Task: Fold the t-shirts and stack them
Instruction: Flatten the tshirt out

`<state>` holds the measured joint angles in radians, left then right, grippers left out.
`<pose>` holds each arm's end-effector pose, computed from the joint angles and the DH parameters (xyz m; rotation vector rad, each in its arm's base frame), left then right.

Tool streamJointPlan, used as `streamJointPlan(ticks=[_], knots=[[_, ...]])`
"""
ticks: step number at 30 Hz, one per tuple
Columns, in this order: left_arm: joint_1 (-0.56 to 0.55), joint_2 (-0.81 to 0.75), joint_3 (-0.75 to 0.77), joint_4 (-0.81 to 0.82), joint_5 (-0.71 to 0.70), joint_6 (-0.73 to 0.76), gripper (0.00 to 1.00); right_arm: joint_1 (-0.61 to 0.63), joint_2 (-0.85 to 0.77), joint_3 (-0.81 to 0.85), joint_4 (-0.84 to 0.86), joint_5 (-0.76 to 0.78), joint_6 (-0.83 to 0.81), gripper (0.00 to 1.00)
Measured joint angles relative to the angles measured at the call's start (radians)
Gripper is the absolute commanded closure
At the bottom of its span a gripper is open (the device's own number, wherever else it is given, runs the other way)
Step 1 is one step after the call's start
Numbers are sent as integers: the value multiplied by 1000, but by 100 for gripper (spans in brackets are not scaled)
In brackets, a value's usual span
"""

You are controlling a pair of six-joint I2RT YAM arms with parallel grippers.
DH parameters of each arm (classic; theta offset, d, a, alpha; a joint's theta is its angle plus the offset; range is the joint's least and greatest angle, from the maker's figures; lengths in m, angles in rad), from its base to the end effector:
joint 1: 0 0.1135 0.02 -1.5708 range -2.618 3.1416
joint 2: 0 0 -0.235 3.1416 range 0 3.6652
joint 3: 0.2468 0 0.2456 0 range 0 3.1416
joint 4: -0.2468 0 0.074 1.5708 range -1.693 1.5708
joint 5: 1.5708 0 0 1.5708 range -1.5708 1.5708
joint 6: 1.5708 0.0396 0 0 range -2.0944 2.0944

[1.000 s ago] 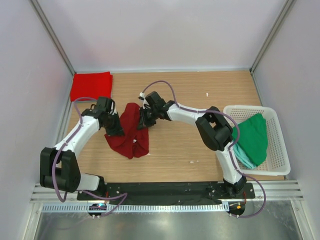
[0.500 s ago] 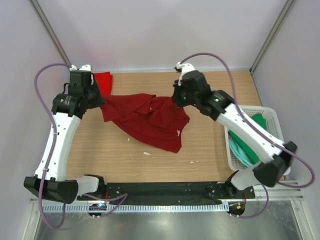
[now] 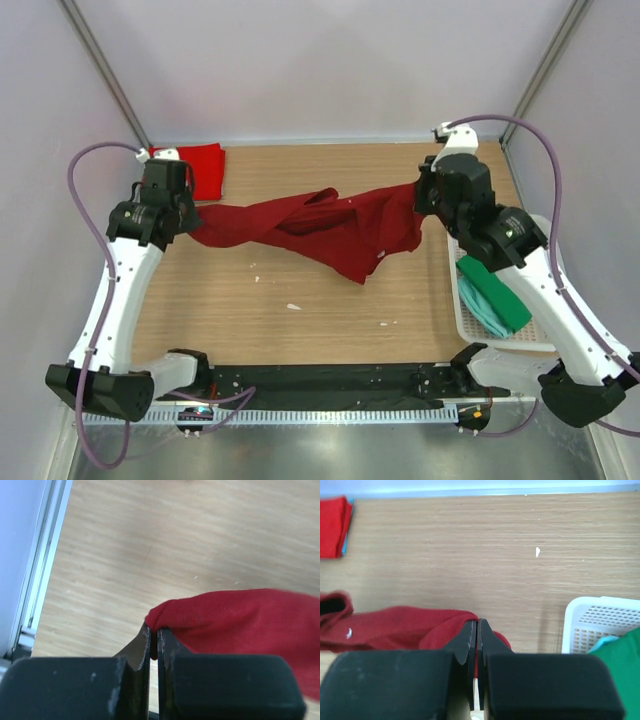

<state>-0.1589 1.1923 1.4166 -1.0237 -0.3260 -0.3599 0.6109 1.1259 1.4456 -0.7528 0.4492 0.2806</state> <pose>0.2289 -0.0238 0.3634 -0.3862 2.2885 0.1269 0.1947 0.1153 0.4114 -0.0394 1.9605 0.1349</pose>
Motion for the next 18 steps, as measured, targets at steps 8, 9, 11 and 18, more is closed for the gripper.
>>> streamJointPlan(ticks=[8,9,11,18], knots=[[42,34,-108,19,-77,-3,29,-327,589,432,12,-260,114,39],[48,69,-100,21,-79,6,33,-341,688,520,-8,-270,110,37],[51,120,-91,31,-51,26,36,-359,818,571,-33,-290,111,33],[25,26,-262,205,383,36,36,-312,636,45,-87,-486,98,32]])
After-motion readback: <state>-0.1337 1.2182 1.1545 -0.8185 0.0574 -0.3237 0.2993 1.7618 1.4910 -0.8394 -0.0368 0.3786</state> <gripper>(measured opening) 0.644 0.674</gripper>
